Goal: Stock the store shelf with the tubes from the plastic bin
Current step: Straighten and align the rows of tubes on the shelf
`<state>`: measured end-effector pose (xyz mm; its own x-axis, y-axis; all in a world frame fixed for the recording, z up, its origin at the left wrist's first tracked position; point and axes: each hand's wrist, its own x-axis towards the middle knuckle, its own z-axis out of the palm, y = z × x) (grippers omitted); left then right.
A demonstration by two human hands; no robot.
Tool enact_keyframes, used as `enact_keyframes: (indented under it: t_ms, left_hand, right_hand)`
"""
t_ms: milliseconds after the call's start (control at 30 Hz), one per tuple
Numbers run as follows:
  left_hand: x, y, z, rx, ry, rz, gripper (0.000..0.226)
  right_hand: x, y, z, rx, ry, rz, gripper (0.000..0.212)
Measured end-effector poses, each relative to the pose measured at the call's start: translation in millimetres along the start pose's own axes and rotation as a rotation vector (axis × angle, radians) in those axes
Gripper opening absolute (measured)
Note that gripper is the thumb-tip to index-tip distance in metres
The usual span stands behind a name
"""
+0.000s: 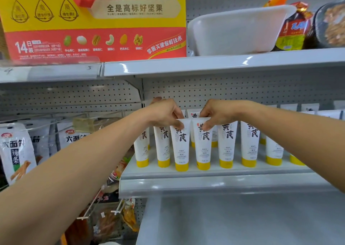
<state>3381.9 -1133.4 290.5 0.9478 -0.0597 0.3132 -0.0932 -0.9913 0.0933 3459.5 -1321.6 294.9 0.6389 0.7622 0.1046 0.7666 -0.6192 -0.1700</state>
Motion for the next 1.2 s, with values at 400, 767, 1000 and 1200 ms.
enact_keyframes:
  t_ms: [400, 767, 1000, 1200]
  left_hand:
    - [-1, -11, 5, -0.024, -0.026, 0.056, 0.027]
    - [-41, -86, -14, -0.166, 0.142, -0.276, 0.064]
    - [-50, -105, 3, -0.237, 0.101, -0.287, 0.033]
    - [-59, -120, 1, -0.523, 0.066, -0.217, 0.021]
  right_hand:
    - [1, -1, 2, -0.040, 0.011, -0.006, 0.008]
    - [34, -65, 10, 0.123, 0.180, -0.228, 0.050]
    - [70, -102, 24, -0.202, -0.003, -0.110, 0.021]
    - [76, -105, 24, -0.192, -0.005, -0.144, 0.020]
